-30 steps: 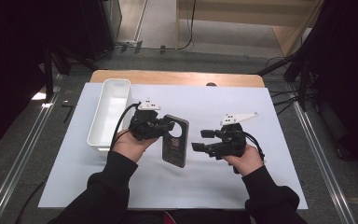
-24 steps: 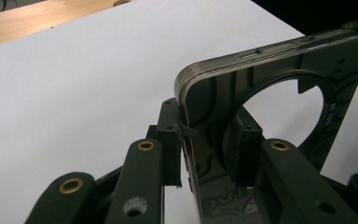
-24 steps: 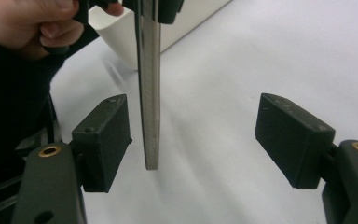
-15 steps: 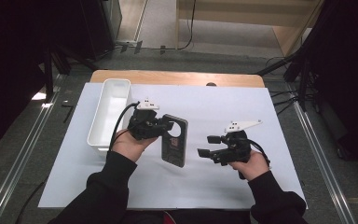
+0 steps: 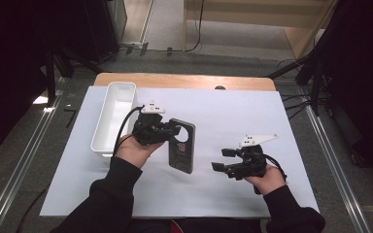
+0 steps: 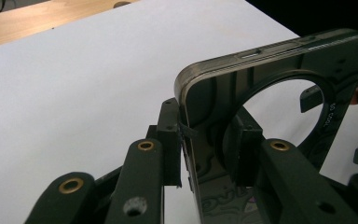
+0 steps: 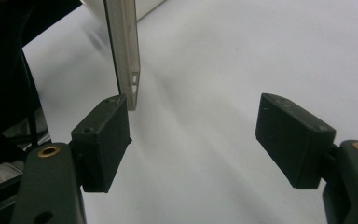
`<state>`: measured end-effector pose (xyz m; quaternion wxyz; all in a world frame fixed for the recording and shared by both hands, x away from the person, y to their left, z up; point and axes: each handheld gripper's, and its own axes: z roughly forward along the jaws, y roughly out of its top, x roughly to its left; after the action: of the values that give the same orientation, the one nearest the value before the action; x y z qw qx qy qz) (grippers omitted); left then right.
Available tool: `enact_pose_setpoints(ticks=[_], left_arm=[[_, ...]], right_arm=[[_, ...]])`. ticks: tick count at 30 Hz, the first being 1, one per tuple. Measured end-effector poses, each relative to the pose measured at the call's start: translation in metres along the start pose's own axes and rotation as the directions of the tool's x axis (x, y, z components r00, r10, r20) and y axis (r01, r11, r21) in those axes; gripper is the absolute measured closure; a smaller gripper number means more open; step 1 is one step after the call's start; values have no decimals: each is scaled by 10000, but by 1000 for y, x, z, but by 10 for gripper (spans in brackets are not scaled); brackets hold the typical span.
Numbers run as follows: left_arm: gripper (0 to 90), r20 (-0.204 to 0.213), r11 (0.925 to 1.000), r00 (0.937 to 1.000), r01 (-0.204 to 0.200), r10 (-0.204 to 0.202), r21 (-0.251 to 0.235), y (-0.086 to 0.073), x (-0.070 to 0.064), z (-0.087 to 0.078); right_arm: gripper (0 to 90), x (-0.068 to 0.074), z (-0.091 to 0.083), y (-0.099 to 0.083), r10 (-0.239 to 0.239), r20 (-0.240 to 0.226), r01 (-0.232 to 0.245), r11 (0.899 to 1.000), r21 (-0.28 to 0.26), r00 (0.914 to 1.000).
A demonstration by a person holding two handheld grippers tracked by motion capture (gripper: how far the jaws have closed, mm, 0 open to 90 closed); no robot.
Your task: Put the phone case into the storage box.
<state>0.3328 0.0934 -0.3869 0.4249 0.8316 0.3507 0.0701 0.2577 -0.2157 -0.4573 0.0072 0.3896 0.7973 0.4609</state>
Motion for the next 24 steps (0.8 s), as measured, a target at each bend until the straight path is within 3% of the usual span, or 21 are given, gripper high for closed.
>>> enact_pose_setpoints(ticks=[7, 24], left_arm=[[707, 65, 10000, 9999, 85, -85, -7, 0, 1, -1], [707, 168, 9999, 9998, 133, -133, 25, 3, 6, -8]], right_arm=[[253, -2, -4, -14, 163, 117, -164, 9998, 84, 9998], [253, -1, -15, -37, -101, 412, 96, 9999, 110, 9991]])
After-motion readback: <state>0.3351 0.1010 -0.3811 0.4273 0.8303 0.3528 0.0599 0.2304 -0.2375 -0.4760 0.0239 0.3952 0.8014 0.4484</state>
